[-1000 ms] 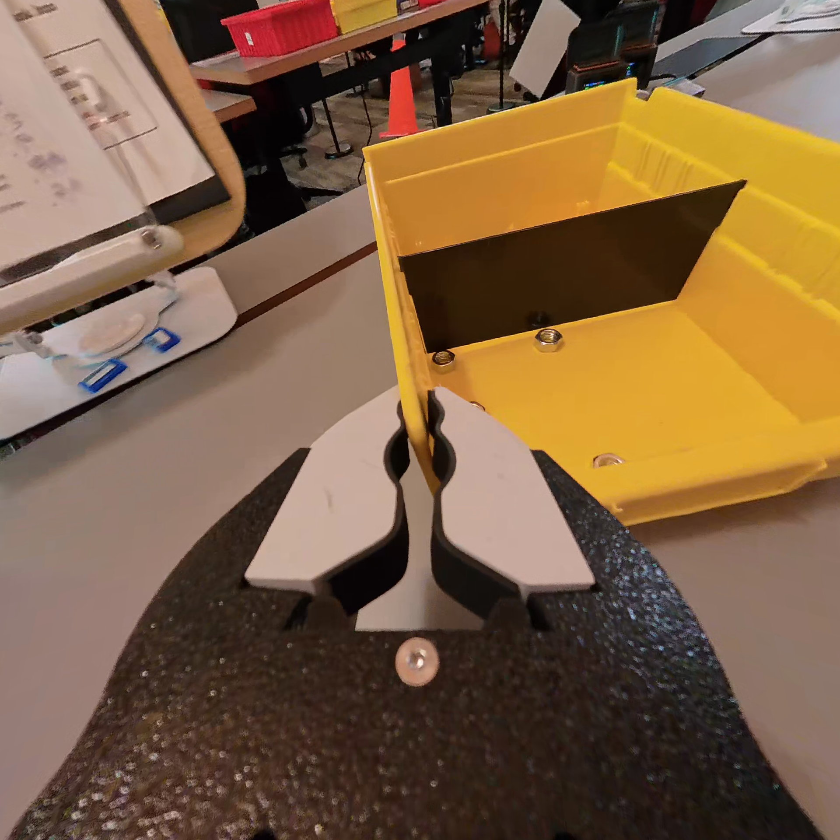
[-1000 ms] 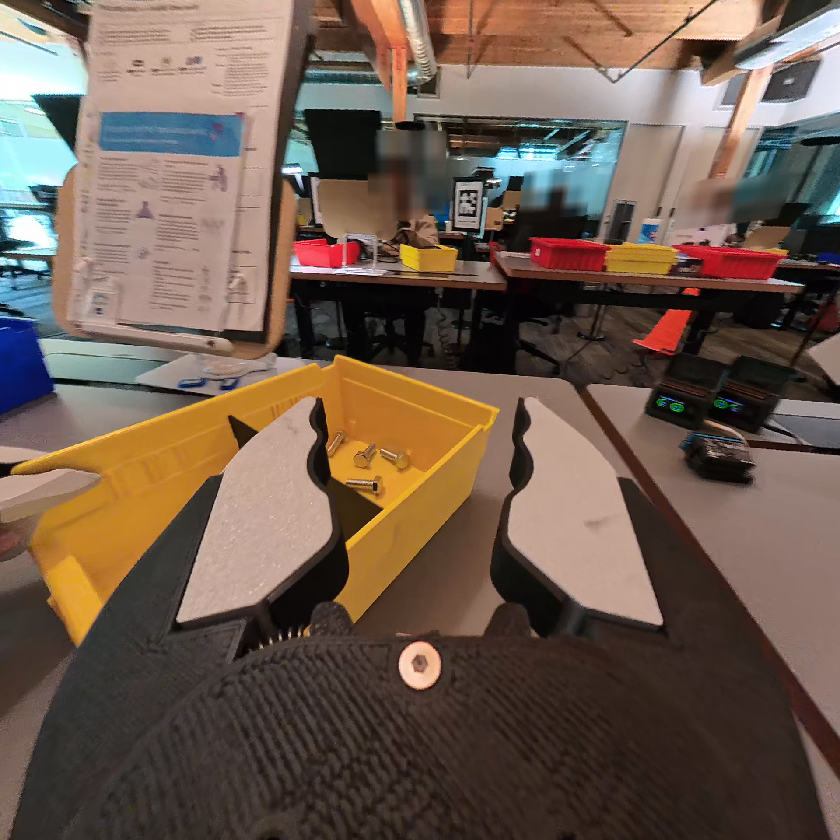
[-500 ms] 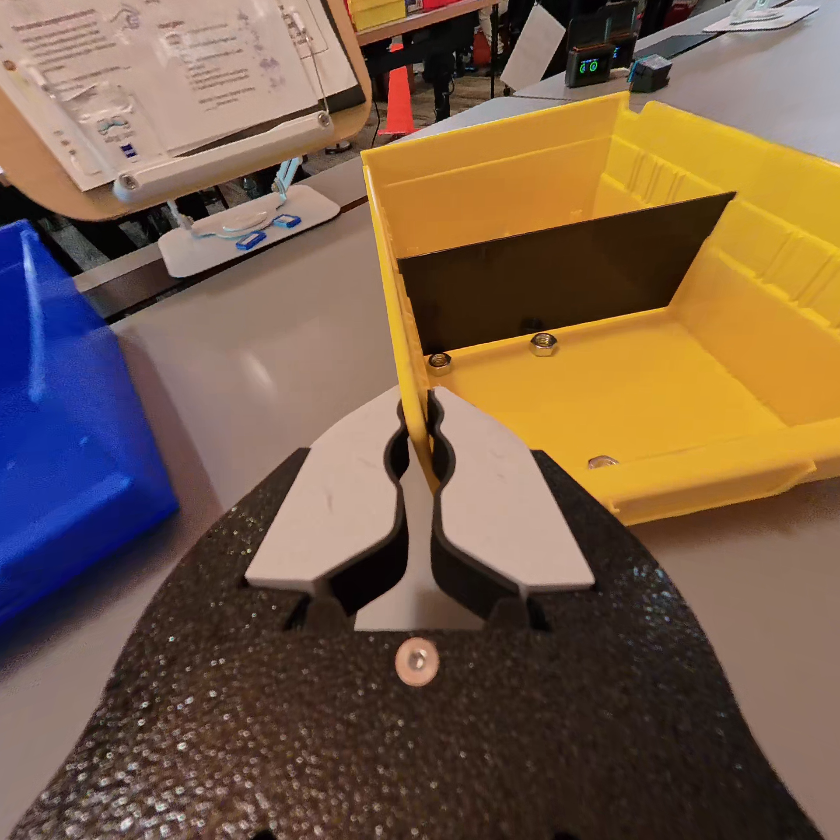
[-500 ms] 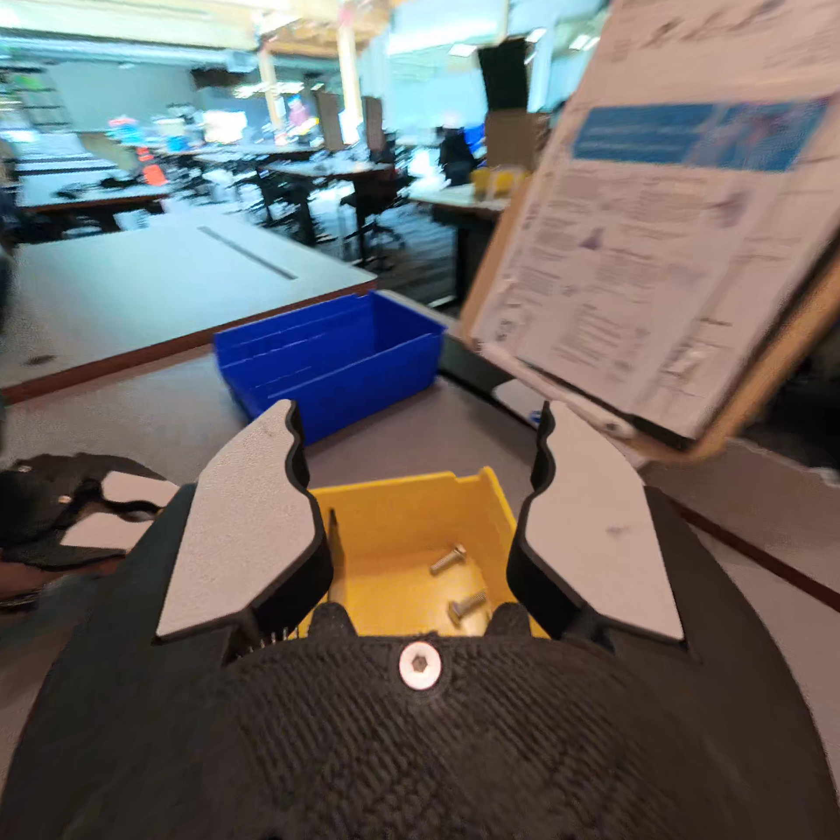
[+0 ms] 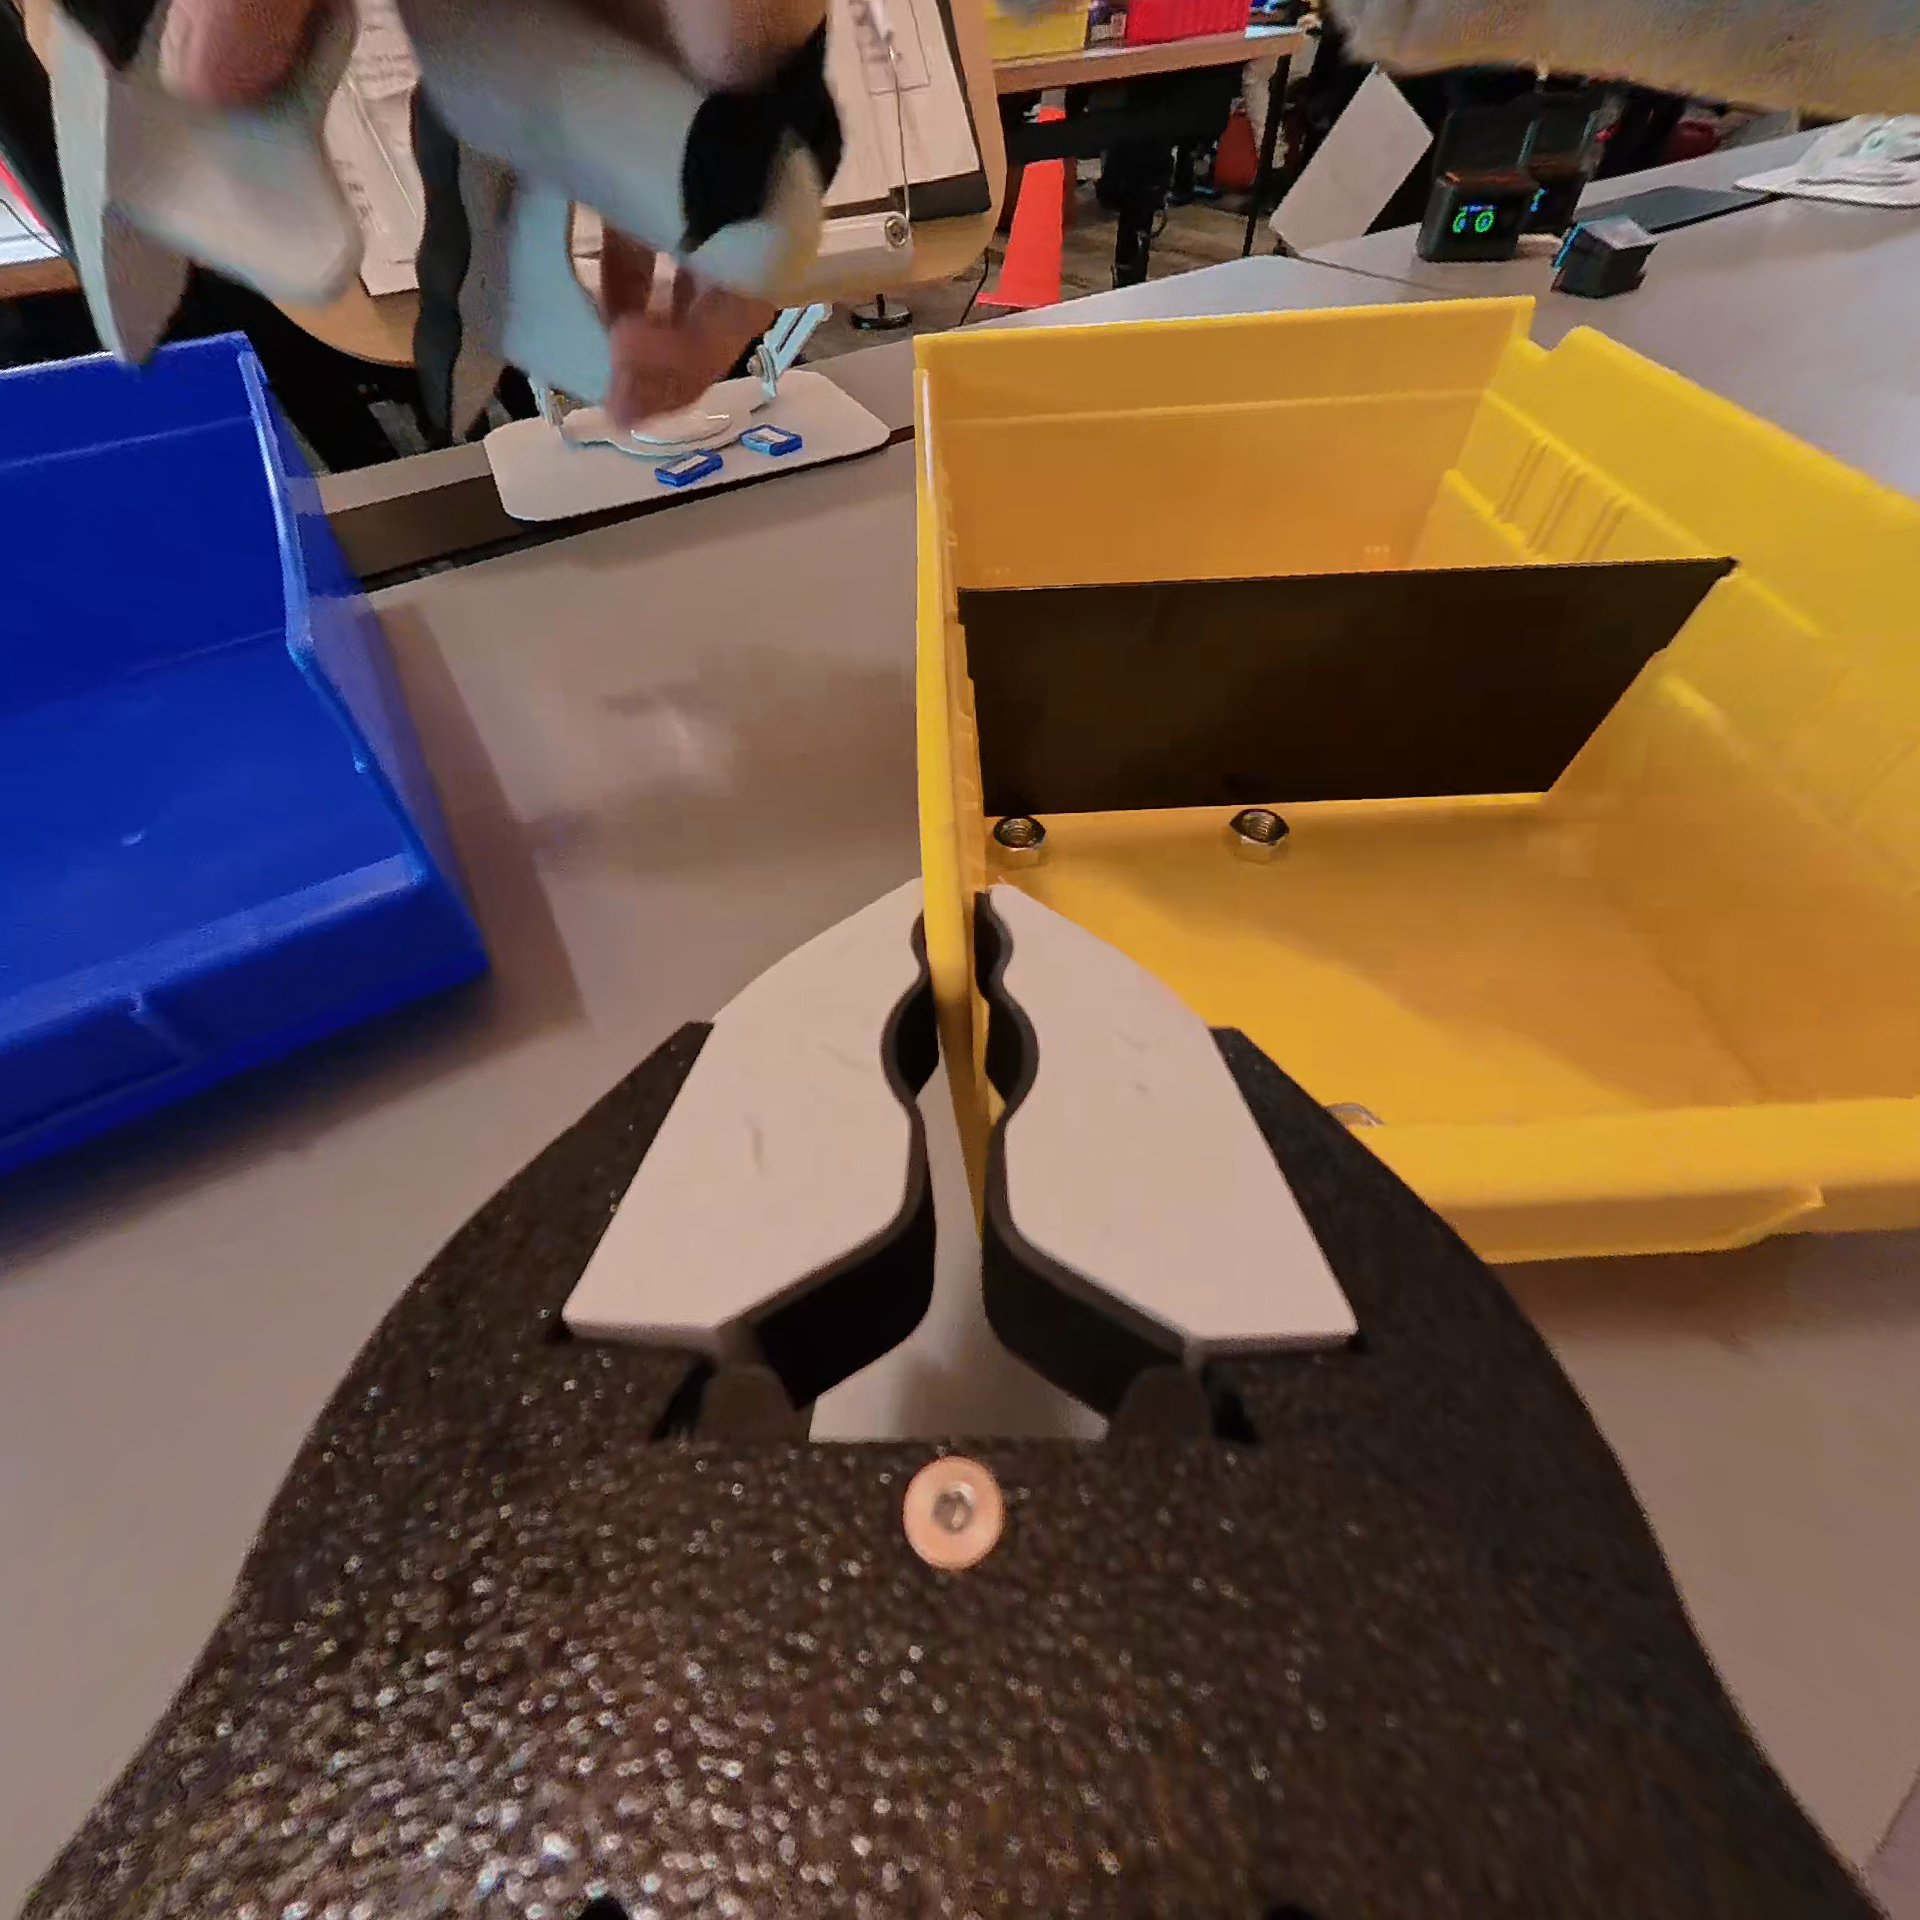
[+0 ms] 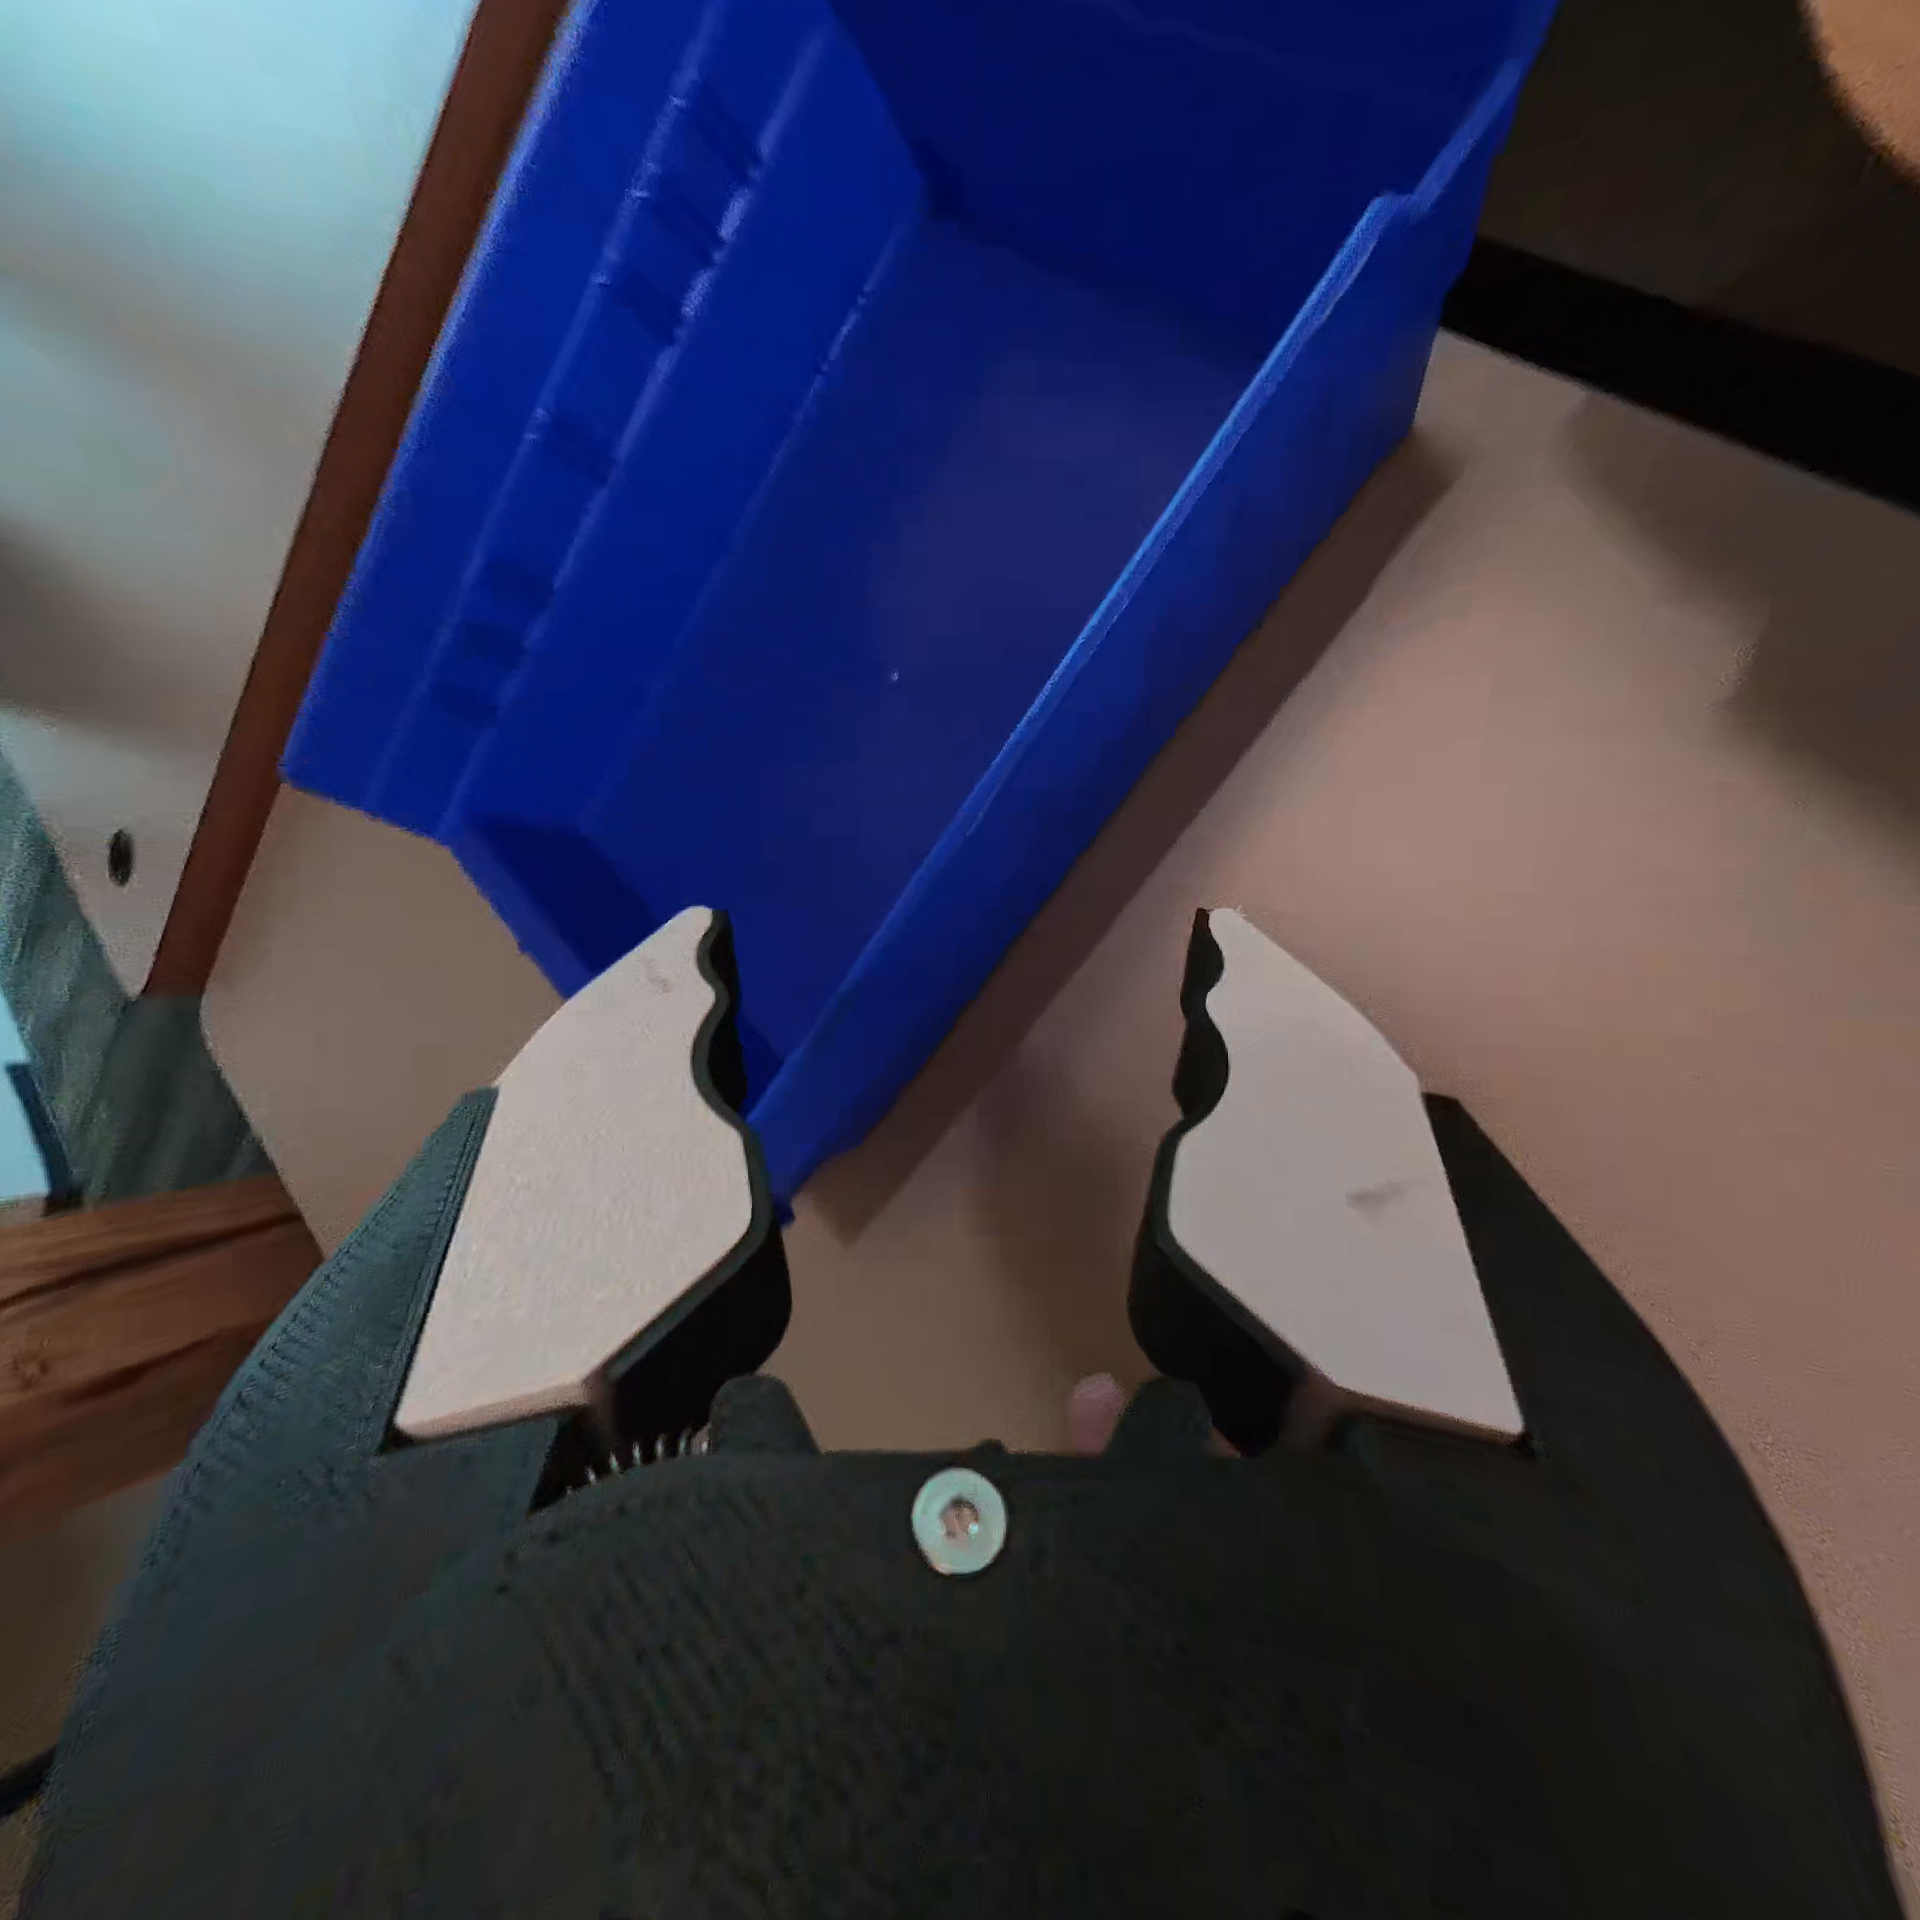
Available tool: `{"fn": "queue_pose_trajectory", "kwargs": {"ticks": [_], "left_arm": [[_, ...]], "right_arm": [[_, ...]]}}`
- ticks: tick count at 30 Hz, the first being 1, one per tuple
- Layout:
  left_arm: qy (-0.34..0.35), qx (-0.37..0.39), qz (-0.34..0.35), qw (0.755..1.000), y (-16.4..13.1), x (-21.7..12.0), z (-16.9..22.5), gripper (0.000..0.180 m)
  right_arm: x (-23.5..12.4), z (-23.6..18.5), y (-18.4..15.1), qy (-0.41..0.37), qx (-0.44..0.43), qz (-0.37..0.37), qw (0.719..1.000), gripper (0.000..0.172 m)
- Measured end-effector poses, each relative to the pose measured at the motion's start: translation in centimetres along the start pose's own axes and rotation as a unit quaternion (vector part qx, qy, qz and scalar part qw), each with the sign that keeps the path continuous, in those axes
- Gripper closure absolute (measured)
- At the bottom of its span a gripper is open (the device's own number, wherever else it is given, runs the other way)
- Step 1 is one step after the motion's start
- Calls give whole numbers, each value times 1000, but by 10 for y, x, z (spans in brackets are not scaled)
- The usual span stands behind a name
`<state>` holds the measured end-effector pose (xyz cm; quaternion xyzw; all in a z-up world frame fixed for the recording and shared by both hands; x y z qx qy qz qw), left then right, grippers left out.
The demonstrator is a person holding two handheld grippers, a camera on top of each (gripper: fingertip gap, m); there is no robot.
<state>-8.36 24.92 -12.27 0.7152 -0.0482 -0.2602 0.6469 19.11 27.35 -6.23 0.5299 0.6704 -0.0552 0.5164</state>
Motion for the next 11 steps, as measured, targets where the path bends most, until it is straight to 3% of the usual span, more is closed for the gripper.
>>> {"fn": "queue_pose_trajectory", "kwargs": {"ticks": [4,6,9,11], "left_arm": [[1,-10,3,1000,0,1,0,178],[-1,-10,4,1000,0,1,-1,178],[-1,-8,7,1000,-1,0,-1,178],[3,0,6,1000,-1,-1,-2,178]], "right_arm": [[50,-23,-8,2,17,-27,999,95],[70,-24,-13,-64,-19,-47,997,90],[83,-15,-15,-164,-88,-54,981,119],[83,-10,-11,-181,-69,-36,980,138]]}}
Point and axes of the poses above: each gripper's, where its closed fingertips meet, x out along the fingers, y out of its top, z = x × y across the jaws, the point moved 7 cm from there along -x, back along the fingers
